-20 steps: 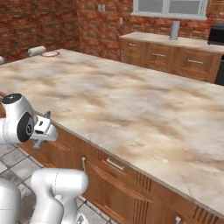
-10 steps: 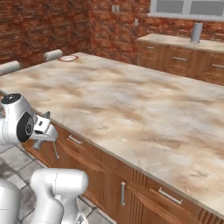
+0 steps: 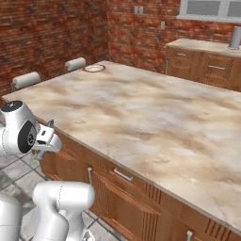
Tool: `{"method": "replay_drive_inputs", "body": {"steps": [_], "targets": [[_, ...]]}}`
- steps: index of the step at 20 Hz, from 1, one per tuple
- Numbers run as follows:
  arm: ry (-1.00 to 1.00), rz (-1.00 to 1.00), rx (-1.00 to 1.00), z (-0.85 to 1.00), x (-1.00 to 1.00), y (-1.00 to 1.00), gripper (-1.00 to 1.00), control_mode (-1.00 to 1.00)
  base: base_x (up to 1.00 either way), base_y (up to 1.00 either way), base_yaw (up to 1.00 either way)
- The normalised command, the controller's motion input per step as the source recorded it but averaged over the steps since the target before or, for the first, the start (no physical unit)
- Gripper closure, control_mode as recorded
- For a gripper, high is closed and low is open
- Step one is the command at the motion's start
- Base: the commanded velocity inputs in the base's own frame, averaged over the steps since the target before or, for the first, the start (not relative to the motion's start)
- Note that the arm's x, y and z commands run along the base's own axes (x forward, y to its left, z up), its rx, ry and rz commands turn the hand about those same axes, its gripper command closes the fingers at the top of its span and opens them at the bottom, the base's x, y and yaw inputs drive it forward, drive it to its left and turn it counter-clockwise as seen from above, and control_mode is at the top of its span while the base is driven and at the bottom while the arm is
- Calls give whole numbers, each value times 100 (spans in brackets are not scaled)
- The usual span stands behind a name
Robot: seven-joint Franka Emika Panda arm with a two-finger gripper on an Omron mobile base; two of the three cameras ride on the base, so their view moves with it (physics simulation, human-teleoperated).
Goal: Take the fork and place it on the left side of the plate. Then take the spoon and place it on the right side of the plate. Make sure they're directly next to the plate.
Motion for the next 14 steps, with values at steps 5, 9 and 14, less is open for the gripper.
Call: {"method": "replay_drive_inputs", "body": {"steps": [5, 9, 14], "targets": [[0, 0, 0, 0, 0, 0, 100, 100, 33, 100, 0], [0, 0, 0, 0, 0, 0, 100, 100, 31, 100, 0], [0, 0, 0, 0, 0, 0, 100, 100, 32, 100, 0]]}}
